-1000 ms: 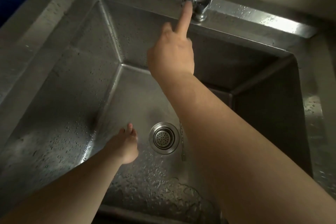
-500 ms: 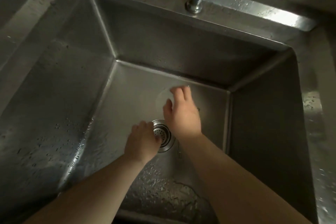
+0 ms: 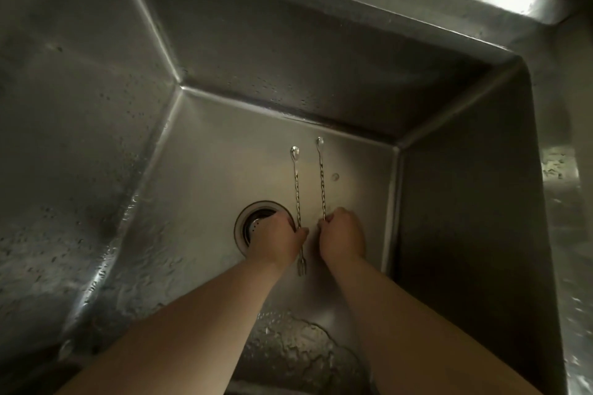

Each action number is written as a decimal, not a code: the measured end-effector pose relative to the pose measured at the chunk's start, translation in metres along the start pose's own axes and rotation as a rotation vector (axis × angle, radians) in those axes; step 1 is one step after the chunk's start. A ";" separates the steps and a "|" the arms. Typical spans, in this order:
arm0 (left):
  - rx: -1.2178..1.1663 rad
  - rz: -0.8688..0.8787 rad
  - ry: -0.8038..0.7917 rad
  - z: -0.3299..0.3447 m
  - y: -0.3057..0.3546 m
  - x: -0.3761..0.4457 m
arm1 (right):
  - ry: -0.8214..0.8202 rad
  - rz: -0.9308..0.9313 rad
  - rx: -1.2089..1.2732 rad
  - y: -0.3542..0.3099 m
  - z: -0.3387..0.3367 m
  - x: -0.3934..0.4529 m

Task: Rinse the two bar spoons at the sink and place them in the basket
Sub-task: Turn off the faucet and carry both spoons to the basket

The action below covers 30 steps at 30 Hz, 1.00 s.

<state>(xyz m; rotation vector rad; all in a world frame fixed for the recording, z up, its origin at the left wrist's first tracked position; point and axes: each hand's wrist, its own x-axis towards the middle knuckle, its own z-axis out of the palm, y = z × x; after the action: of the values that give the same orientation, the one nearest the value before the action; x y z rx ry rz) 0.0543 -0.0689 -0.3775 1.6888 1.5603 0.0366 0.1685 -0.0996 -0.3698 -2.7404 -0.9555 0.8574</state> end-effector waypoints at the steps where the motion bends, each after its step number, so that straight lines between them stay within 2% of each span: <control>1: 0.001 -0.006 -0.005 0.001 0.000 0.001 | -0.009 0.003 -0.010 -0.001 0.001 0.001; 10: 0.049 -0.061 -0.020 0.002 0.000 -0.002 | -0.095 0.025 -0.039 -0.003 -0.001 -0.006; 15: 0.026 -0.087 -0.050 -0.015 -0.002 -0.008 | -0.179 -0.008 0.107 -0.003 -0.011 -0.019; 23: -0.077 -0.043 0.091 -0.084 0.021 -0.067 | 0.020 -0.072 0.266 -0.034 -0.077 -0.082; 30: -0.113 0.129 0.132 -0.137 0.087 -0.138 | 0.154 -0.138 0.438 -0.030 -0.179 -0.157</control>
<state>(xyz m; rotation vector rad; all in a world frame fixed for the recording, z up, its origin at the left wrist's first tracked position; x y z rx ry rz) 0.0216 -0.1036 -0.1703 1.7239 1.5132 0.3023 0.1492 -0.1569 -0.1376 -2.3016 -0.8032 0.7188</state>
